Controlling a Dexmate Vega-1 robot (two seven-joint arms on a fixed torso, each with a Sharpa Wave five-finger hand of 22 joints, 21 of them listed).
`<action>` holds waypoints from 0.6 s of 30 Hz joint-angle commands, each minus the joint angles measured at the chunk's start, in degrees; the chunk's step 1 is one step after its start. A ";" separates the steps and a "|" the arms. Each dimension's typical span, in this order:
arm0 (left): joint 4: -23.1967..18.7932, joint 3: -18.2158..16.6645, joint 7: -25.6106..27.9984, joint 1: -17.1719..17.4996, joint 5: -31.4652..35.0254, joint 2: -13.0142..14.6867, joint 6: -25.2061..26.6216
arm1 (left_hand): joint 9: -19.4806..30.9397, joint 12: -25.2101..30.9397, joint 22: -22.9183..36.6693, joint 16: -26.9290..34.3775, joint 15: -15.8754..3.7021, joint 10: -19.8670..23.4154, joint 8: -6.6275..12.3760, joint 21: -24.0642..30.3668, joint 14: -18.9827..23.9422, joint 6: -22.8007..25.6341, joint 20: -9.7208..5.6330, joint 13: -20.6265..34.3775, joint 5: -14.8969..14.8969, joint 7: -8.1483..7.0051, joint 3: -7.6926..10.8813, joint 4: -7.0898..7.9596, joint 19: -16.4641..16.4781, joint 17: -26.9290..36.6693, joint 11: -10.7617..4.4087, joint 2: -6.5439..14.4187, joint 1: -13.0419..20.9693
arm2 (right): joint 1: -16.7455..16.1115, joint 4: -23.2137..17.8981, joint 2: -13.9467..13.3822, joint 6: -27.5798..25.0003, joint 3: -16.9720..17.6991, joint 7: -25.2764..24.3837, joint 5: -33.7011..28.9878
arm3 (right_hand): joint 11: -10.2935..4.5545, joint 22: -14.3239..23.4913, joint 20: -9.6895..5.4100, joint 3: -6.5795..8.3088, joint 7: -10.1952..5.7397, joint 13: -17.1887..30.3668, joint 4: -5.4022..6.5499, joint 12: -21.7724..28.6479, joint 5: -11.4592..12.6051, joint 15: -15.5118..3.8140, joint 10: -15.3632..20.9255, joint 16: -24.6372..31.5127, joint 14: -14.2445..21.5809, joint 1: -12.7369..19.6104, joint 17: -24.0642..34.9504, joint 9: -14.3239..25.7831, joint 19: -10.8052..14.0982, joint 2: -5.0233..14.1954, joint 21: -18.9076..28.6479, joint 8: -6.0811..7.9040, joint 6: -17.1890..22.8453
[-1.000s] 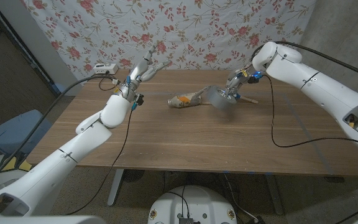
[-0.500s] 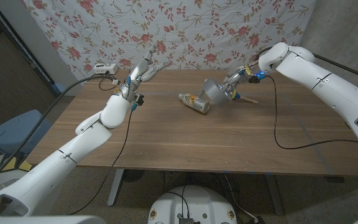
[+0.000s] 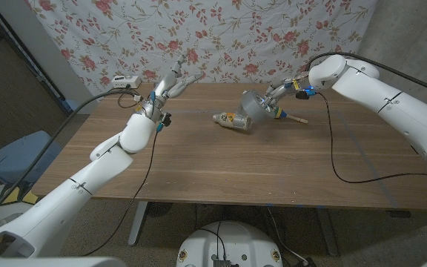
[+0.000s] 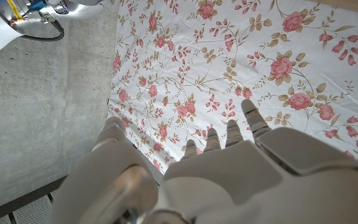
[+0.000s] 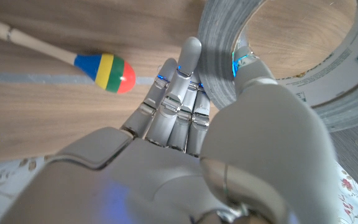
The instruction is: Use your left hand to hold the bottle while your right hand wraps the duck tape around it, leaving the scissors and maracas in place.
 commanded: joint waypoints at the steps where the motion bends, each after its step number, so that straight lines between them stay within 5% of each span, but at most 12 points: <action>1: 1.90 0.58 -1.31 -1.21 -0.87 -0.12 -1.60 | -0.04 0.32 0.25 0.39 -0.20 0.10 0.29 -0.25 -0.26 -0.19 0.26 0.04 0.22 0.22 0.21 -0.28 -9.19 0.12 0.03 0.66 -0.13 | -2.24 -10.06 -1.57 -1.79 -3.75 -12.96 -17.17 | -4.89 0.02 0.22 0.71 -6.22 0.08 0.18 0.29 0.50 -3.48 7.29 -0.03 2.22 7.52 0.03 0.16 -0.09 7.87 0.38 0.51 6.50; 6: 2.95 0.67 -1.71 -1.69 -1.32 -0.20 -2.54 | -0.04 0.34 0.26 0.38 -0.47 0.05 0.30 -0.32 -0.35 -0.22 0.26 0.00 0.22 0.27 0.22 -0.30 -9.19 0.12 0.08 0.73 -0.15 | 1.41 -13.03 -0.79 -6.93 -12.24 -8.09 -36.07 | -4.89 0.02 0.22 0.71 -6.22 0.08 0.18 0.29 0.50 -3.48 7.29 -0.03 2.22 7.52 0.03 0.16 -0.09 7.87 0.38 0.51 6.50; 11: 3.47 0.59 -1.95 -1.81 -1.63 -0.09 -2.82 | -0.04 0.29 0.27 0.36 -0.62 -0.17 0.24 -0.41 -0.46 -0.42 0.26 -0.04 0.23 0.28 0.22 -0.32 -9.18 0.11 0.18 0.81 -0.16 | 1.45 -13.62 0.51 -8.24 -13.96 -3.27 -45.88 | -4.89 0.02 0.22 0.71 -6.22 0.08 0.18 0.29 0.50 -3.48 7.29 -0.03 2.22 7.52 0.03 0.16 -0.09 7.87 0.38 0.51 6.50; 18: 3.78 0.37 -1.78 -1.64 -1.66 0.10 -3.12 | -0.04 0.27 0.28 0.32 -0.64 -0.33 0.21 -0.51 -0.66 -0.56 0.26 -0.09 0.23 0.27 0.20 -0.36 -9.19 0.11 0.23 0.86 -0.18 | 0.44 -12.48 2.56 -7.15 -11.52 1.56 -48.94 | -4.89 0.02 0.22 0.71 -6.22 0.08 0.18 0.29 0.50 -3.48 7.29 -0.03 2.22 7.52 0.03 0.16 -0.09 7.87 0.38 0.51 6.50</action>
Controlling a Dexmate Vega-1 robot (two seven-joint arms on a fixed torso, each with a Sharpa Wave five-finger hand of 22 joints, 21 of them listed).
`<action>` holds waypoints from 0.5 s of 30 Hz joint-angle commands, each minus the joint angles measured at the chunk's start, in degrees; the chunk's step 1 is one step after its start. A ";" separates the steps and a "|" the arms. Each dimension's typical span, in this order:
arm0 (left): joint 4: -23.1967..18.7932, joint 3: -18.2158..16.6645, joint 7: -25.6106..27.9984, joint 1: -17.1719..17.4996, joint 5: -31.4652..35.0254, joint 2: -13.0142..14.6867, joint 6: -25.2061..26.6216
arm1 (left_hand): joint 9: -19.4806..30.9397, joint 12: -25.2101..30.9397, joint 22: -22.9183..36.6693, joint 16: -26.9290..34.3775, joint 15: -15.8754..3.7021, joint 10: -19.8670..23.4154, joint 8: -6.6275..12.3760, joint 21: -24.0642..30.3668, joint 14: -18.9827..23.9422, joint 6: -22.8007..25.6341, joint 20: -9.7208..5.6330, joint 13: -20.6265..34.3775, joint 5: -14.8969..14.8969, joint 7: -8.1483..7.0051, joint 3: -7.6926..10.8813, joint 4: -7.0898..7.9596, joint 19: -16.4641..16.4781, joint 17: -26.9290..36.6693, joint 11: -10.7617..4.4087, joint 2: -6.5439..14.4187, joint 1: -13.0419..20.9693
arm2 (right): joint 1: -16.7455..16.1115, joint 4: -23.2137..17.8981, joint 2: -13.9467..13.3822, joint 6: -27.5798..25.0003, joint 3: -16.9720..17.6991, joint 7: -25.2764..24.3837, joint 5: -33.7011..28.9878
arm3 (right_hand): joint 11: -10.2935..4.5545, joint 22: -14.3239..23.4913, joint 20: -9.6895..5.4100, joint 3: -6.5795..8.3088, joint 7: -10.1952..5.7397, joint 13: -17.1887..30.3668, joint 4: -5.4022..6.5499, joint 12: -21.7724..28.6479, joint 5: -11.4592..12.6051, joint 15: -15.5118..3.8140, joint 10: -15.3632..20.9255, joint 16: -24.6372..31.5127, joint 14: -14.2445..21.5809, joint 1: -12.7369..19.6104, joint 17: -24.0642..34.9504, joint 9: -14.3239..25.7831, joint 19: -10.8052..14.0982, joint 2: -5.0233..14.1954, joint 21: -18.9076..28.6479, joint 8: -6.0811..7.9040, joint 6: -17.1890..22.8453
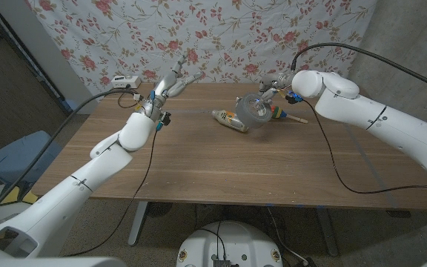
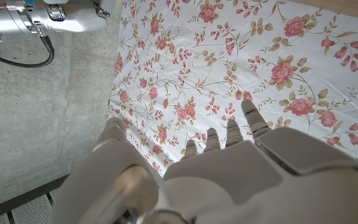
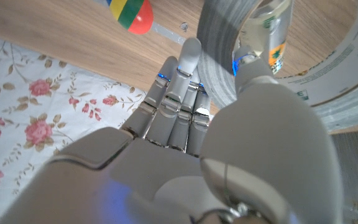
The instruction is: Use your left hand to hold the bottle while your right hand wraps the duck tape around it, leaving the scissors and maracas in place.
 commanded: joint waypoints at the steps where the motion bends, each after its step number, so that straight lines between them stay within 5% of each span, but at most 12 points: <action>1: 1.14 -0.17 -0.26 -0.18 -0.61 0.14 -0.88 | 0.22 0.28 0.29 0.32 -0.22 -0.31 0.20 -0.31 -0.25 -0.61 0.26 0.18 0.23 0.27 0.20 -0.36 -9.20 0.11 0.28 0.57 0.11 | -0.42 -1.11 2.66 -1.37 -0.83 6.80 -20.96 | -4.89 0.02 0.22 0.71 -6.21 0.11 0.18 0.26 0.32 -3.48 7.29 -0.03 2.22 7.46 0.18 0.16 -0.09 7.93 0.38 0.25 6.51; 15: 1.62 -0.70 -0.38 0.62 -1.15 0.70 -2.71 | 0.24 0.27 0.34 0.25 -0.19 -0.98 0.19 -0.95 -1.00 -1.18 0.26 -0.04 0.23 0.27 0.07 -0.46 -9.54 0.13 0.21 0.82 -0.13 | -3.80 -0.03 5.63 -1.40 1.84 7.78 -26.79 | -4.89 0.02 0.22 0.71 -6.21 0.11 0.18 0.26 0.32 -3.48 7.29 -0.03 2.22 7.46 0.18 0.16 -0.09 7.93 0.38 0.25 6.51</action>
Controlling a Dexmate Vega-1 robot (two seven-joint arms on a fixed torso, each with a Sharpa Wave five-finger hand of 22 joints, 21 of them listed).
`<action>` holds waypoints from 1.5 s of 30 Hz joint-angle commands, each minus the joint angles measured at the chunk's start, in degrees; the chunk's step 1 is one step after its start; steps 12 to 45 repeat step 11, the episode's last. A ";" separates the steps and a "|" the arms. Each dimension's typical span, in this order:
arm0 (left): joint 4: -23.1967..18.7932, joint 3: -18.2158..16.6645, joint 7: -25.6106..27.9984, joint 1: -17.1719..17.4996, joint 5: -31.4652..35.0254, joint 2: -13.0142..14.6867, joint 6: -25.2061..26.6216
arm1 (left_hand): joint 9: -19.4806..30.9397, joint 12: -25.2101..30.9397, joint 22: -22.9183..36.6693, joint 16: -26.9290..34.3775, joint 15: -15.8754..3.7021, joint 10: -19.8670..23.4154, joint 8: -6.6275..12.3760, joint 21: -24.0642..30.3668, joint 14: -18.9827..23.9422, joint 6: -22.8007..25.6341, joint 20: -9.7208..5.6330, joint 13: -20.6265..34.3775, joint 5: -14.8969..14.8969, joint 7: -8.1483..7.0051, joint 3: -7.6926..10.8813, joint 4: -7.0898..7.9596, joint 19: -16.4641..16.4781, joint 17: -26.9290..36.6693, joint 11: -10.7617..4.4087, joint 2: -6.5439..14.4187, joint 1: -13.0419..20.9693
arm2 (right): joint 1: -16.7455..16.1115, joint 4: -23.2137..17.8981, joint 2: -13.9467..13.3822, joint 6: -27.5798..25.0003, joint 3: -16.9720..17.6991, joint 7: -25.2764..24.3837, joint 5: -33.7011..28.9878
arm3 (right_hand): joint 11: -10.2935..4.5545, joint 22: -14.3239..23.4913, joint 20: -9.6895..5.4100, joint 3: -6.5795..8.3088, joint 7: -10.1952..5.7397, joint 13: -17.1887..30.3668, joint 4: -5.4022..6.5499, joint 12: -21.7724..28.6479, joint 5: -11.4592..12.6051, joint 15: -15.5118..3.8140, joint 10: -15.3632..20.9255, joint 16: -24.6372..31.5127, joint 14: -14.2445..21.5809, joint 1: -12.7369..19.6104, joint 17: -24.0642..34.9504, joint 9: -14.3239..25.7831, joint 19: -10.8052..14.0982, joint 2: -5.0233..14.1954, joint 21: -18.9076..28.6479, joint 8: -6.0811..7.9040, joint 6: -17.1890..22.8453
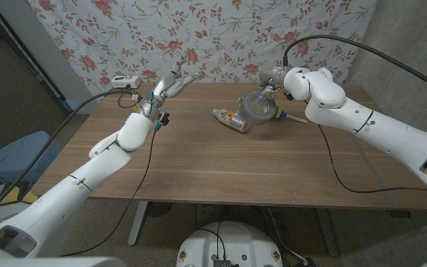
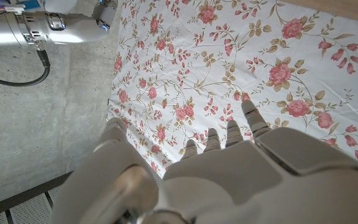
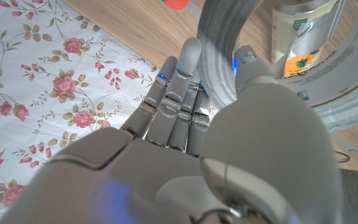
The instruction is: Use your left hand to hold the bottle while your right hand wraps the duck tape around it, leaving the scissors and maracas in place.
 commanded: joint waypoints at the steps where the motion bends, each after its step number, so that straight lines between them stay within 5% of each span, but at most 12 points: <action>1: -0.08 -0.81 0.35 1.32 -0.35 0.56 -1.65 | 0.07 0.28 0.28 0.23 0.12 -0.66 0.20 -0.13 -0.37 -1.18 0.26 -0.05 0.23 0.28 0.07 -0.47 -9.55 0.13 -0.08 0.44 0.24 | -4.12 -0.17 2.09 -0.87 2.51 -0.89 -7.59 | -4.89 0.02 0.22 0.71 -6.20 0.13 0.18 0.25 0.36 -3.48 7.29 -0.03 2.22 7.48 0.17 0.16 -0.09 7.91 0.38 0.27 6.52; 8: 0.04 -0.87 -0.93 1.56 -1.15 1.05 -0.64 | 0.08 0.28 0.29 0.22 0.20 -0.78 0.22 -0.27 -0.53 -1.24 0.26 -0.09 0.23 0.18 0.03 -0.49 -9.63 0.13 -0.09 0.48 0.19 | -6.96 0.23 3.24 0.26 5.16 -5.16 -5.75 | -4.89 0.02 0.22 0.71 -6.20 0.13 0.18 0.25 0.36 -3.48 7.29 -0.03 2.22 7.48 0.17 0.16 -0.09 7.91 0.38 0.27 6.52; 45: 0.78 -0.65 -1.34 1.07 -1.42 0.93 -0.91 | 0.08 0.26 0.29 0.21 0.24 -0.92 0.15 -0.35 -0.63 -1.46 0.26 -0.12 0.23 0.19 0.02 -0.50 -9.70 0.14 -0.04 0.52 0.16 | -6.39 1.33 4.04 0.14 4.16 -4.85 -7.42 | -4.89 0.02 0.22 0.71 -6.20 0.13 0.18 0.25 0.36 -3.48 7.29 -0.03 2.22 7.48 0.17 0.16 -0.09 7.91 0.38 0.27 6.52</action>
